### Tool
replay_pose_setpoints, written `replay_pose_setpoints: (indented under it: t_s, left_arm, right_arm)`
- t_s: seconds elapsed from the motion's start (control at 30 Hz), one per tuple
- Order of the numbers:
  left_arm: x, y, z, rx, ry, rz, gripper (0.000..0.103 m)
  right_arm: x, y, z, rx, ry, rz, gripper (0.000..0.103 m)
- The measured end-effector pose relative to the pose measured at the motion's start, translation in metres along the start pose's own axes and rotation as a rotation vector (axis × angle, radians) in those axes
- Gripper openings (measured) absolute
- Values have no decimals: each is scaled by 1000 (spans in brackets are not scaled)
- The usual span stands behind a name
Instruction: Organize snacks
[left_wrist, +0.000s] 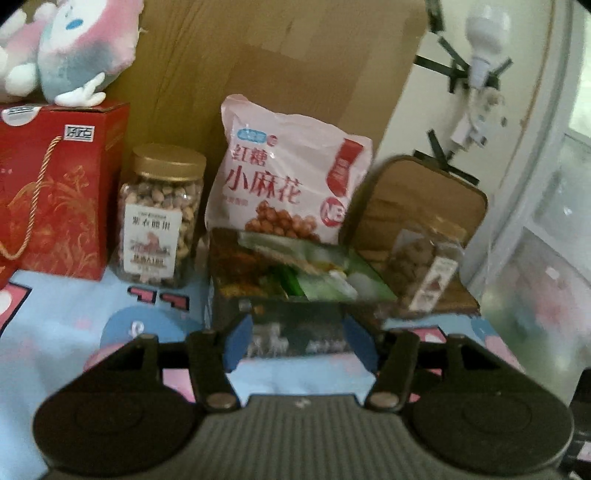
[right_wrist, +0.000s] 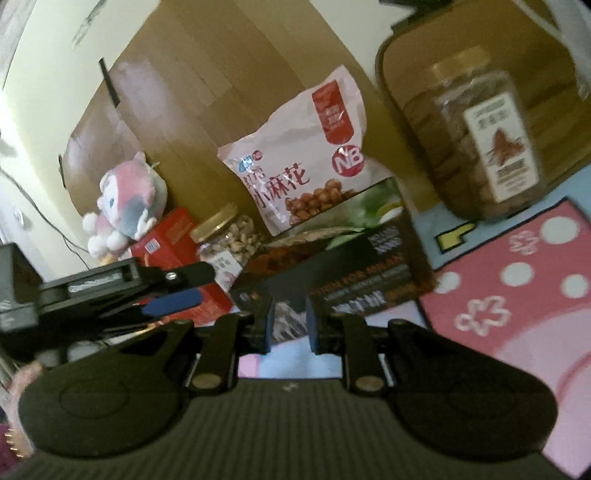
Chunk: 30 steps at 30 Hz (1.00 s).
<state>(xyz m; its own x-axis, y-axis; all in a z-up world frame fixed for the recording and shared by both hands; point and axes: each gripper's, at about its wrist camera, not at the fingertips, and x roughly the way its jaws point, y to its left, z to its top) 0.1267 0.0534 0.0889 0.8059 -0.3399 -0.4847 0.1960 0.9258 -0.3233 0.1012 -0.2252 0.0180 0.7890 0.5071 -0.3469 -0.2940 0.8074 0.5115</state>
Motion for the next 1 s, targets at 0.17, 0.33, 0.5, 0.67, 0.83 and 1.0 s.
replay_pose_setpoints:
  t_s: [0.17,0.33,0.5,0.67,0.83,1.0]
  left_arm:
    - [-19,-16,-31,43,1,29,58]
    - [-31,-30,-56,88,19,74,61]
    - [-40,-39,-71,95,35,118,87]
    - [-51,-55,-83,145,9,202,103]
    - [-58,-59,-92,116,18,235,103]
    - [-58,-62,-101,106,43,295,103]
  right_arm:
    - [-17,4,-18,-83,22,-52,31]
    - [-30,3,-32,-87,69,-32,32]
    - [-46,6,-41,-101,73,-23,35]
    - [-59,3,-52,-95,83,-23,35]
    - [-70,2,-61,-78,91,-24,36]
    - [-82,4,-68,-82,87,-23,39]
